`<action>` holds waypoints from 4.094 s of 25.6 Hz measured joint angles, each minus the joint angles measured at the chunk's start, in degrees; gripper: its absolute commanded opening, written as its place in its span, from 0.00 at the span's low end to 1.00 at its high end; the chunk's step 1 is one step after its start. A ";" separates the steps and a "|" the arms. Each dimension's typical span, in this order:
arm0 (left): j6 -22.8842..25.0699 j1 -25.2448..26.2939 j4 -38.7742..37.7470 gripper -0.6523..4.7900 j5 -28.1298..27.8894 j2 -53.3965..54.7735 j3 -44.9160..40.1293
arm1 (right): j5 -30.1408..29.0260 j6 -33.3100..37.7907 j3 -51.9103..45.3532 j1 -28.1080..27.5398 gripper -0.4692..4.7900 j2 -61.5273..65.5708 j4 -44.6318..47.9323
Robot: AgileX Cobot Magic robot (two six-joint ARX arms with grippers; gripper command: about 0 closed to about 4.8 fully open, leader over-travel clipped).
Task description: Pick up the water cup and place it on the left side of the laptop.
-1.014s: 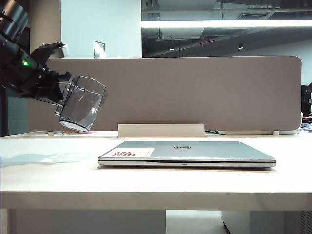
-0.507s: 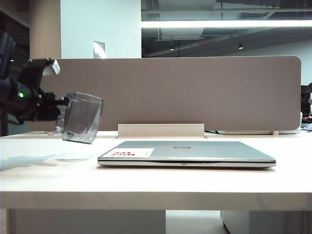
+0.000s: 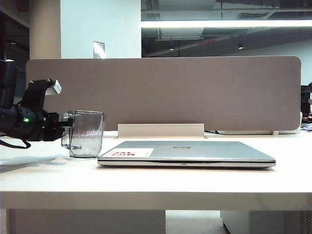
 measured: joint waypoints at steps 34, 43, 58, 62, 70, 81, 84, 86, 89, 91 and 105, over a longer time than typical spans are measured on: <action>-0.15 0.02 2.91 0.36 5.05 2.21 -0.09 | 0.00 0.00 0.00 0.00 0.09 0.00 -0.87; -3.23 0.07 2.32 0.36 5.07 -2.05 -0.66 | 0.00 0.00 0.00 0.00 0.09 0.00 -0.85; -4.35 0.11 -35.60 0.29 7.43 -21.62 -1.22 | 0.00 0.00 0.00 0.00 0.09 0.00 -0.85; -5.81 0.11 -45.59 0.18 7.61 -28.15 -1.22 | 0.02 0.00 0.00 0.00 0.09 0.00 -0.85; -2.16 -0.61 -65.68 0.15 7.56 -44.00 -2.36 | 8.76 -1.62 0.00 0.00 0.09 0.00 -0.87; -2.80 -2.58 -66.60 0.15 5.38 -65.55 -14.84 | 28.04 -6.19 0.00 -0.04 0.09 0.02 -3.65; -5.29 -2.60 -66.40 0.15 3.82 -73.79 -18.62 | 28.09 -6.25 0.00 -0.04 0.09 0.02 -4.24; -5.90 -2.60 -66.38 0.11 2.91 -77.59 -20.24 | 28.09 -6.25 0.00 -0.04 0.09 0.02 -4.24; -6.23 -2.60 -67.06 0.11 1.73 -85.33 -22.71 | 28.09 -6.25 0.00 -0.04 0.09 0.02 -4.26; -6.21 -2.60 -67.17 0.11 0.61 -87.73 -22.88 | 28.09 -6.25 0.00 -0.04 0.09 0.02 -4.26; -6.23 -2.60 -66.58 0.11 0.22 -93.04 -22.99 | 28.09 -6.25 0.00 -0.04 0.09 0.02 -4.26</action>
